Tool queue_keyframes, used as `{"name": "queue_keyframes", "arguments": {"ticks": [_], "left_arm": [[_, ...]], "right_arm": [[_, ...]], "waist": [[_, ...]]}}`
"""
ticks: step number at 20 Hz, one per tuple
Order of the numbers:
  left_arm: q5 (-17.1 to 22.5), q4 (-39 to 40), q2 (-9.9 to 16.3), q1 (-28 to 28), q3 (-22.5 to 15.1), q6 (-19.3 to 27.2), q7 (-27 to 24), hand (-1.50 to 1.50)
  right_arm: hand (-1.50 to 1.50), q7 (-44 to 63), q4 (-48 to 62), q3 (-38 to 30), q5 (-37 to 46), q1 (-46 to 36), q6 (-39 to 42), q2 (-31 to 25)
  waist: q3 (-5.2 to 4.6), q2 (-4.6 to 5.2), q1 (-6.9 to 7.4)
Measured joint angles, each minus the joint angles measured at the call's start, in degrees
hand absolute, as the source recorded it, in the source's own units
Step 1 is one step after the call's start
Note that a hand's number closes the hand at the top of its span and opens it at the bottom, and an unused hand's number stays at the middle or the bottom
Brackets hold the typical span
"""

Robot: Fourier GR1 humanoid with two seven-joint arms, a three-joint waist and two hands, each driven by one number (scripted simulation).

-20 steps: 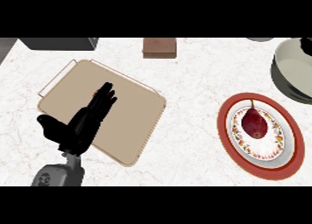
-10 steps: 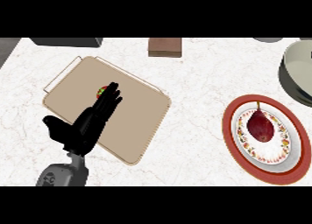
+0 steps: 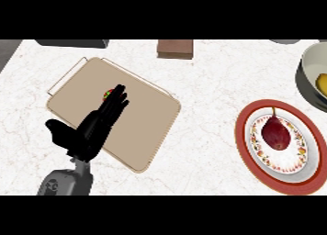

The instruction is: Pick the lemon from the plate and place it in the bowl

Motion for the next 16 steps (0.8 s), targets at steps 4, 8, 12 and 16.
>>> {"name": "queue_keyframes", "arguments": {"ticks": [4, 8, 12, 16], "left_arm": [[-0.24, -0.41, -0.3, 0.89, -0.22, 0.41, 0.0, 0.0], [-0.45, -0.22, -0.53, 1.09, -0.08, 1.22, -0.09, 0.0], [0.45, 0.31, 0.73, 1.06, 1.73, 0.68, -0.02, 0.0], [0.0, -0.18, 0.8, 1.85, 2.06, 1.58, 0.52, 0.0]], "right_arm": [[-1.5, -6.08, 0.17, -6.18, -6.71, -0.25, -4.87, 1.16], [-1.5, -15.27, -3.09, -13.33, -15.5, -0.76, -9.51, 3.19], [-1.5, -25.41, -7.14, -18.4, -23.91, 0.67, -8.17, 5.67], [-1.5, -32.4, -14.06, -21.1, -30.77, 5.25, -3.47, 8.63]], "waist": [[0.08, -0.32, -0.51], [0.11, -0.81, -1.68], [-0.06, -1.48, -3.14], [-0.23, -2.21, -4.71]]}}
